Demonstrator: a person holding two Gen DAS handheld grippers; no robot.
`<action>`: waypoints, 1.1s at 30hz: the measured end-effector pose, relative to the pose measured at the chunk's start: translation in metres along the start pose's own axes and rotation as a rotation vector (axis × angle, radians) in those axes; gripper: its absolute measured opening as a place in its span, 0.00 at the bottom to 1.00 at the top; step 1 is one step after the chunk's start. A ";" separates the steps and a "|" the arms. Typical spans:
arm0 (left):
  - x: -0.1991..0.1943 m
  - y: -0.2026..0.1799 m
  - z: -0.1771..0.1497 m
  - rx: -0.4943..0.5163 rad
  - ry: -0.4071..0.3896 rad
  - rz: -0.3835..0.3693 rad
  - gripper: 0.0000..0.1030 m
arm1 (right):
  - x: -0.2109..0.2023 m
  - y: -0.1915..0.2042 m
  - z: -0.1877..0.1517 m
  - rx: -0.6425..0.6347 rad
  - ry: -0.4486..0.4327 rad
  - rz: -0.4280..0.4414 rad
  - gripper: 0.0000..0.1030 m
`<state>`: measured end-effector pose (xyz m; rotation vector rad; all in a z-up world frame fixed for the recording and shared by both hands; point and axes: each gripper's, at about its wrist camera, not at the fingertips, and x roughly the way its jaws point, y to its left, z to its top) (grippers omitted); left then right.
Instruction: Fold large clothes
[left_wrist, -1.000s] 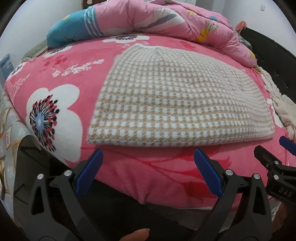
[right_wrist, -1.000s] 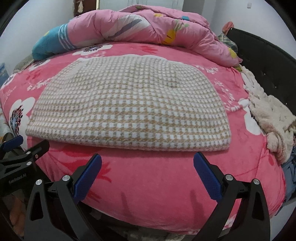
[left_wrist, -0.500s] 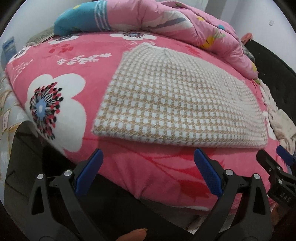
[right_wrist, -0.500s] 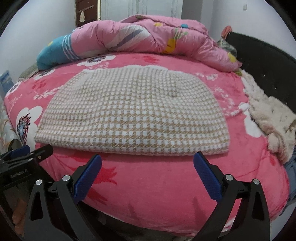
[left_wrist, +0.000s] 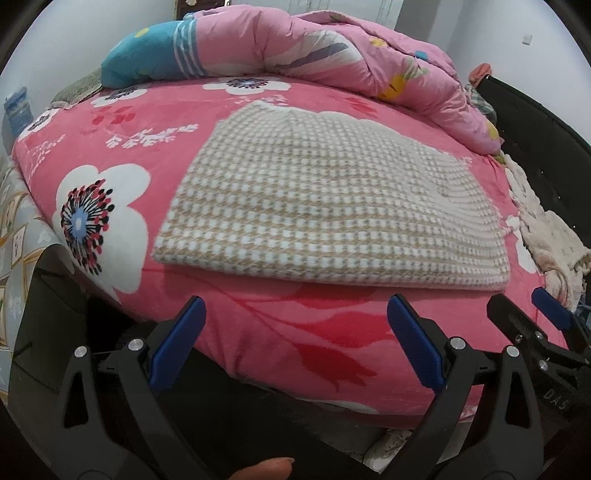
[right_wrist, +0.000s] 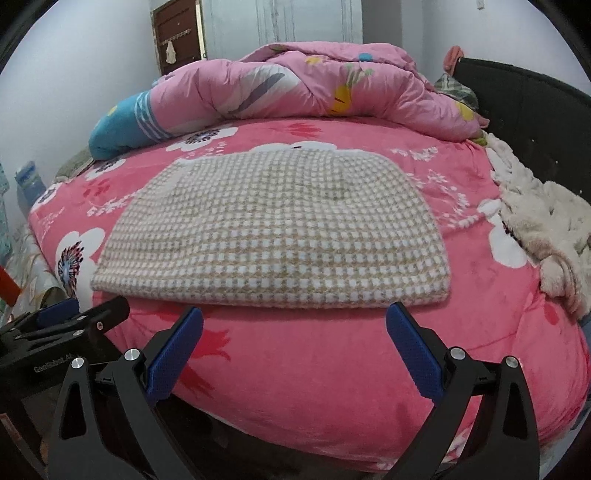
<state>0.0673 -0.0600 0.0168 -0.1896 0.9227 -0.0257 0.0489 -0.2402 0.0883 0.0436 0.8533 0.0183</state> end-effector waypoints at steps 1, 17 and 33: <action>0.000 -0.002 0.000 0.004 -0.001 -0.001 0.92 | 0.000 -0.001 -0.001 -0.002 0.003 0.002 0.94; -0.001 -0.005 0.000 0.015 -0.011 0.008 0.92 | -0.003 0.005 -0.004 -0.057 -0.017 -0.035 0.94; -0.002 -0.005 0.001 0.026 -0.015 0.017 0.92 | -0.001 0.002 -0.002 -0.052 -0.009 -0.040 0.94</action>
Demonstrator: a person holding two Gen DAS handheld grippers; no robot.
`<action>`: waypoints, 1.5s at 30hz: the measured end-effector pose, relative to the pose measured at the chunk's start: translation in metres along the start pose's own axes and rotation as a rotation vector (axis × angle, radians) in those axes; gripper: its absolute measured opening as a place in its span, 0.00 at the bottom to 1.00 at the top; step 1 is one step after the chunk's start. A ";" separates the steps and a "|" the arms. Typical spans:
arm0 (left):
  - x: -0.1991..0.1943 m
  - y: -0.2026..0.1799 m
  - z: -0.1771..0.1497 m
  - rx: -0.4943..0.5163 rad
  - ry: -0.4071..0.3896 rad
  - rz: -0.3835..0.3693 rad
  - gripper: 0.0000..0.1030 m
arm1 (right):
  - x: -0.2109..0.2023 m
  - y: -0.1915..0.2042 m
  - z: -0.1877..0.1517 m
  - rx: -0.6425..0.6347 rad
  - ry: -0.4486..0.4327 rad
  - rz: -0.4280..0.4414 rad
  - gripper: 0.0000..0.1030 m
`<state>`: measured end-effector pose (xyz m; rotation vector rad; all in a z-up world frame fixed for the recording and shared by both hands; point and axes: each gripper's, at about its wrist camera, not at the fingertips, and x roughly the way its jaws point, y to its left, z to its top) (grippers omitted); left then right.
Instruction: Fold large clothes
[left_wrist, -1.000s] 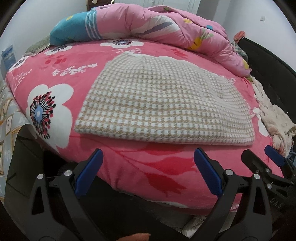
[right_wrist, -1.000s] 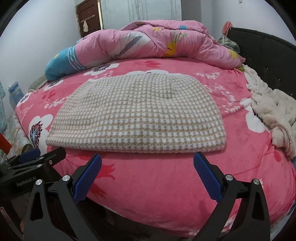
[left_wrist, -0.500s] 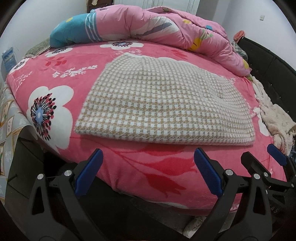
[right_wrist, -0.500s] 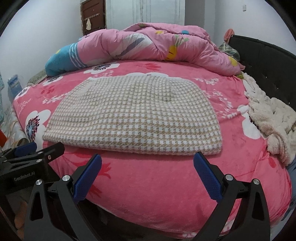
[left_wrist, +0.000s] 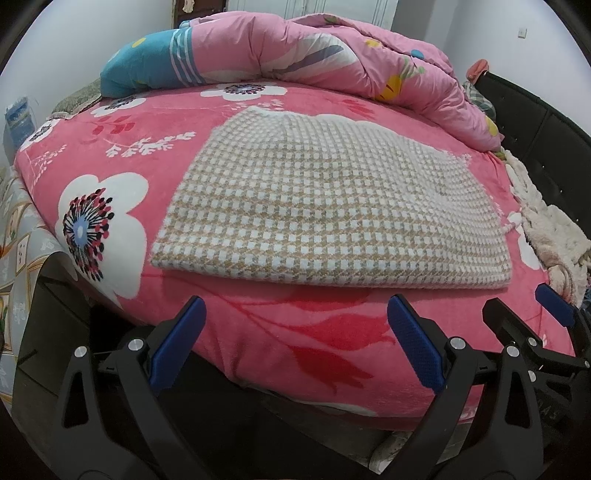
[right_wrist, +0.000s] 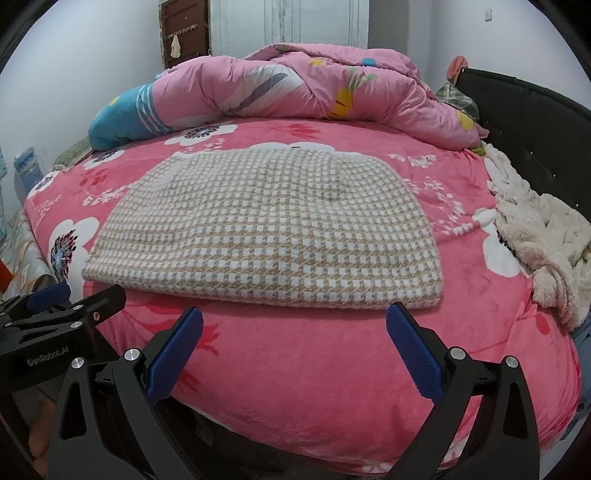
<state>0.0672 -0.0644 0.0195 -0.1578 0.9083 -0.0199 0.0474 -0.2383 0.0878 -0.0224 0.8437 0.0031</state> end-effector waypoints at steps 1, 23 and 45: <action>0.000 0.000 0.000 0.001 0.000 0.001 0.92 | 0.000 0.000 0.000 0.001 0.000 -0.001 0.94; 0.002 0.000 0.002 0.009 -0.005 0.014 0.92 | 0.002 -0.001 0.002 -0.004 0.001 -0.001 0.94; 0.002 0.001 0.002 0.010 -0.006 0.017 0.92 | 0.002 0.003 0.002 -0.014 0.004 0.005 0.94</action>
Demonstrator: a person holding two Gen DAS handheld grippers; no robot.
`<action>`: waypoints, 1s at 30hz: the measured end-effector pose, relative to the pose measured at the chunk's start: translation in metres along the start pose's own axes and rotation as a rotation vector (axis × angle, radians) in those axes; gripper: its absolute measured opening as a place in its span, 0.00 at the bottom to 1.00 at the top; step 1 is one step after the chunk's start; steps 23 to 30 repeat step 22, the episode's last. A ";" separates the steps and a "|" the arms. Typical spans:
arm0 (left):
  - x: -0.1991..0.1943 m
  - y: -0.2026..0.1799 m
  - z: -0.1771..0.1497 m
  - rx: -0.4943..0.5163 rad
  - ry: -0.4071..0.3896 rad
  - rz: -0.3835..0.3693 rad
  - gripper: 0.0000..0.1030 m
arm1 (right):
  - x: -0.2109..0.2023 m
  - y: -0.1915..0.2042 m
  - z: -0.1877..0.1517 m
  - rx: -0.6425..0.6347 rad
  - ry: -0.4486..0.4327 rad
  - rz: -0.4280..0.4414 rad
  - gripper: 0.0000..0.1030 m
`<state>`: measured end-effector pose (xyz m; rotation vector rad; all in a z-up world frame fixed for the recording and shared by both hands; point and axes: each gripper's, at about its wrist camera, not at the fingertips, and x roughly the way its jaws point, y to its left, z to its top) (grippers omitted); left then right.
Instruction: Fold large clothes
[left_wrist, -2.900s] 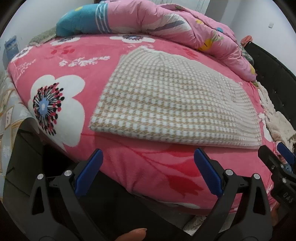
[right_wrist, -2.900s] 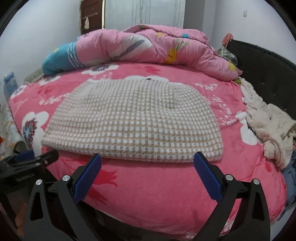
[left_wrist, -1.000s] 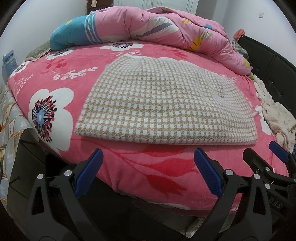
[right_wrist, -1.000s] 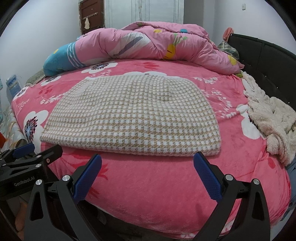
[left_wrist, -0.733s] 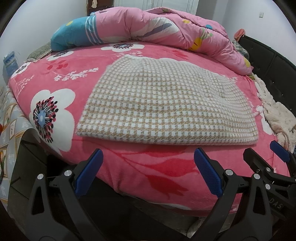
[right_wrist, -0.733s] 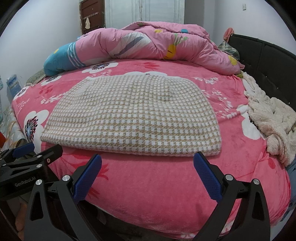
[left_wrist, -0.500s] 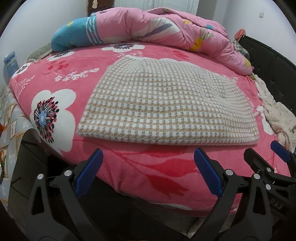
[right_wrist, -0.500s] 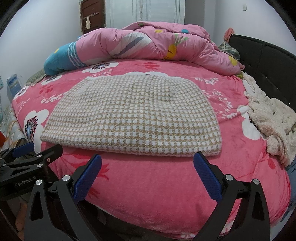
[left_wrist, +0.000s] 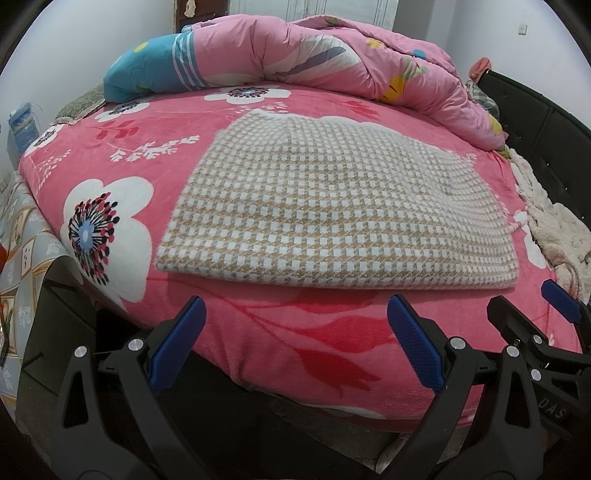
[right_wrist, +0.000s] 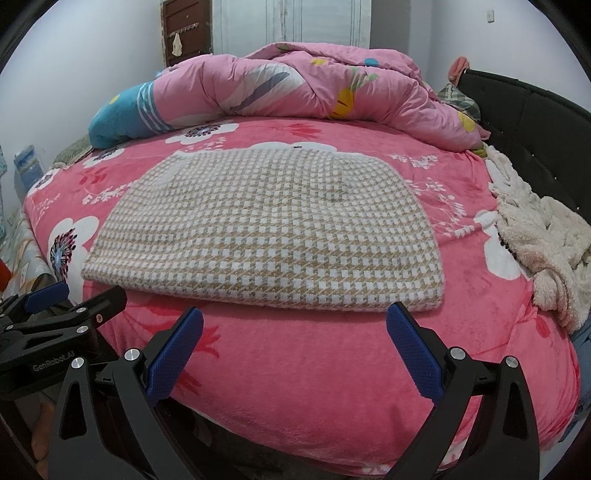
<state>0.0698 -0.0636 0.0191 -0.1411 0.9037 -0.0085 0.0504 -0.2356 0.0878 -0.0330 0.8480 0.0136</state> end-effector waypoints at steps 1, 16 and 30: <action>0.000 -0.001 0.000 0.000 0.000 0.000 0.92 | 0.000 0.000 0.000 0.000 0.000 0.000 0.94; 0.000 0.000 0.000 0.001 0.000 0.000 0.92 | -0.001 0.001 0.000 -0.005 0.001 0.002 0.94; 0.000 0.000 -0.001 -0.002 0.001 0.002 0.92 | 0.000 0.001 0.000 -0.006 0.003 0.004 0.94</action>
